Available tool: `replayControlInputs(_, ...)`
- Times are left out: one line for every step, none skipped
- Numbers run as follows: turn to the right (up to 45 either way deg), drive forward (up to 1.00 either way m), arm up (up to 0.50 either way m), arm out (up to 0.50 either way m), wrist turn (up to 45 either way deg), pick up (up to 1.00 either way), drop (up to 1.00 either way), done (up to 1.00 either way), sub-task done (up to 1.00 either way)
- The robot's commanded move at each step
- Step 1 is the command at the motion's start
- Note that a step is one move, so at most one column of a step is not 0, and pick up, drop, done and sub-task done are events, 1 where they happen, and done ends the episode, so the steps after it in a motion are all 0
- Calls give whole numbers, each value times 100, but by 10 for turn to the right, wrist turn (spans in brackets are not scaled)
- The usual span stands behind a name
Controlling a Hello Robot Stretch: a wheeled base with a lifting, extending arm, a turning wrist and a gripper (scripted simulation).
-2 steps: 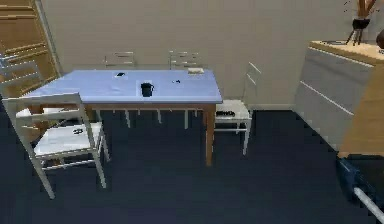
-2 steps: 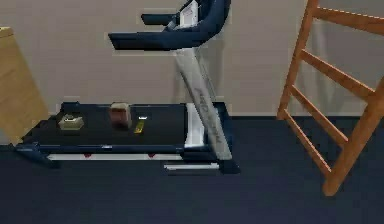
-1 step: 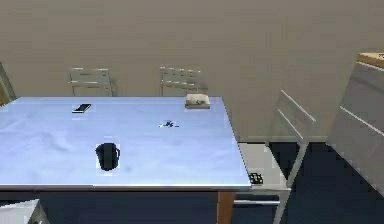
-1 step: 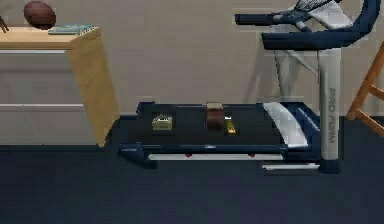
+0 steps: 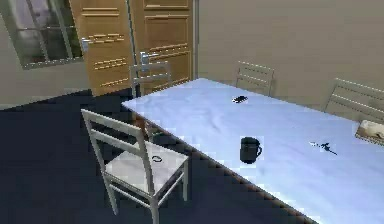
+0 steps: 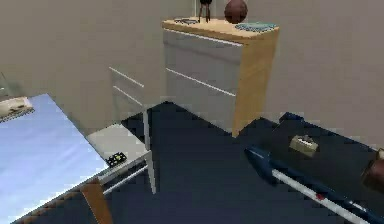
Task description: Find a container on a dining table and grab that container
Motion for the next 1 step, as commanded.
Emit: replayControlInputs(-450, 0, 0, 0, 0, 0, 0, 0, 0)
